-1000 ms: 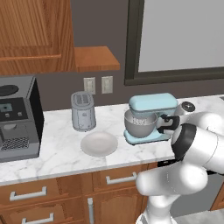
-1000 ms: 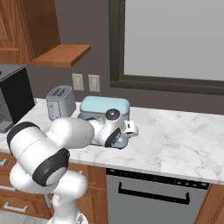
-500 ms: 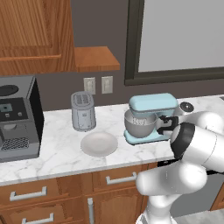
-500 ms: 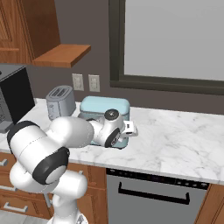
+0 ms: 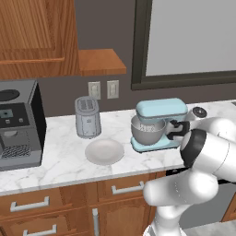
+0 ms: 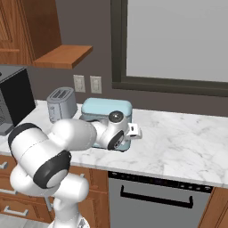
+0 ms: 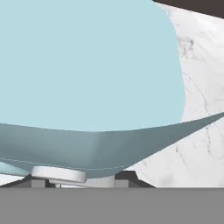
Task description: Add butter and sugar cubes to the stand mixer bowl and then turn on the stand mixer to begin making frosting.
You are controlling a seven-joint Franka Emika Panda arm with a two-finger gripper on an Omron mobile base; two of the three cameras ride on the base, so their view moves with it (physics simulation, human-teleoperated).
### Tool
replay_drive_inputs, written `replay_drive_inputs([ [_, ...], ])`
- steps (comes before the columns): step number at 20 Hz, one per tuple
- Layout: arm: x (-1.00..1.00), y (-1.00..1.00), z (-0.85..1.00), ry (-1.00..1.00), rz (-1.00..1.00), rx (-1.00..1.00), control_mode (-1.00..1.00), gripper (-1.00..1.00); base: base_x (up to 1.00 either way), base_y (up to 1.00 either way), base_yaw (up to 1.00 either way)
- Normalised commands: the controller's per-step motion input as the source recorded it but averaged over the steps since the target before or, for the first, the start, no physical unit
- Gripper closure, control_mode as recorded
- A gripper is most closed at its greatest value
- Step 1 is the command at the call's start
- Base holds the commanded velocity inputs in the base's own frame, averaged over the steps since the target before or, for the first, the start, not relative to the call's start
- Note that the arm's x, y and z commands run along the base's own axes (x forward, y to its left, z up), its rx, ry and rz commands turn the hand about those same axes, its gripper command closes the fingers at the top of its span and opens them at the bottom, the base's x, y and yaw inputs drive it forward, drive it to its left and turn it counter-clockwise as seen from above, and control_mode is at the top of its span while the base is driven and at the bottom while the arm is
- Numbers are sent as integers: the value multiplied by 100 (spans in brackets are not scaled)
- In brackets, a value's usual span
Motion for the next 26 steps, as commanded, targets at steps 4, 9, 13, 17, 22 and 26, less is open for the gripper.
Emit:
replay_drive_inputs([
  [4,0,-56,30,0,0,5,-100,100,0,0,0],
  [9,0,-65,20,0,0,4,-100,100,0,0,0],
  [13,0,-80,7,0,-2,1,-100,100,0,0,0],
  [17,0,-88,2,2,-6,0,-100,100,0,0,0],
  [22,0,-93,12,1,-6,0,-100,100,0,0,0],
  [26,0,-89,3,0,-3,0,-100,100,0,0,0],
])
